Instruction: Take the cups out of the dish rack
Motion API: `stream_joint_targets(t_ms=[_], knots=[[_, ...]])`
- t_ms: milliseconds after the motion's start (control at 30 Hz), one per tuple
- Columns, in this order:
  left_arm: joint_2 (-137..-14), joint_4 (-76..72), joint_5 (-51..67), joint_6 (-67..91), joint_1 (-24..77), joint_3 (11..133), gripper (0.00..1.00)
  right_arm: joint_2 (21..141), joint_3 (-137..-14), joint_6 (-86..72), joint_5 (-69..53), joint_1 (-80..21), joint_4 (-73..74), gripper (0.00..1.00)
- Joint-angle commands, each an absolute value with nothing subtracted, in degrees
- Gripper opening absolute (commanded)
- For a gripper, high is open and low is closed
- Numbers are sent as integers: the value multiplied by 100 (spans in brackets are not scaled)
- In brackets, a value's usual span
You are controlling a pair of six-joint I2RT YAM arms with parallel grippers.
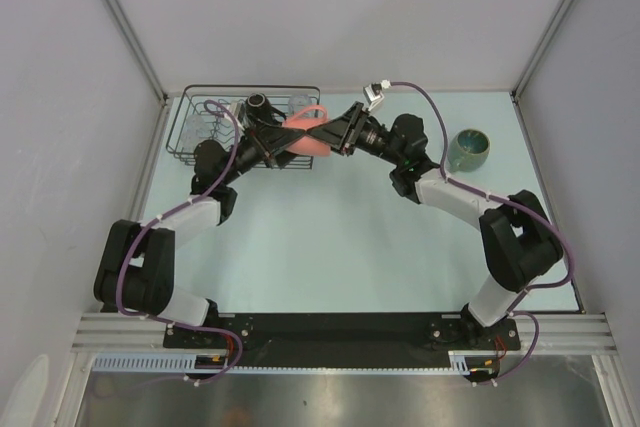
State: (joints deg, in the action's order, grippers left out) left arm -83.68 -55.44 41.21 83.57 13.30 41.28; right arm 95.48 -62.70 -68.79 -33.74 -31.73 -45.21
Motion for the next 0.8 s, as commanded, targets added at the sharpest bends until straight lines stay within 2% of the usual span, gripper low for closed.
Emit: stream_joint_targets(t_ms=[0,33,100,200,267,300,367,400,500,633,767], knots=[[-8218,-6381,4148,8525,1406,4140,1,9545,-6486,-6952,-3568,-3234,-4966,31],[-8226,-6390,4148,8534,1406,4131,0,9536,-6486,-6961,-3603,-3243,-4975,19],[-8270,-6460,4148,8578,1415,4113,0,9484,-6469,-6970,-3612,-3243,-4966,0],[-8393,-6653,4192,8701,1415,4122,1,9335,-6337,-6839,-3499,-3243,-4835,0],[-8455,-6802,4210,8806,1415,4131,7,9185,-6311,-6698,-3472,-3243,-4642,0],[-8507,-6838,4253,8833,1415,4140,19,9141,-6311,-6628,-3480,-3234,-4519,0],[-8551,-6864,4306,8877,1424,4209,34,9009,-6284,-6583,-3480,-3226,-4430,0],[-8595,-6856,4394,8886,1415,4253,52,8965,-6267,-6583,-3454,-3199,-4360,0],[-8666,-6803,4508,8895,1406,4394,74,8711,-6205,-6469,-3419,-3094,-4115,0],[-8684,-6513,4570,8754,1397,4526,83,8280,-6196,-6135,-3340,-2857,-3508,0],[-8763,-6521,4588,8763,1397,4597,84,7946,-6117,-5994,-3384,-2611,-3252,0]])
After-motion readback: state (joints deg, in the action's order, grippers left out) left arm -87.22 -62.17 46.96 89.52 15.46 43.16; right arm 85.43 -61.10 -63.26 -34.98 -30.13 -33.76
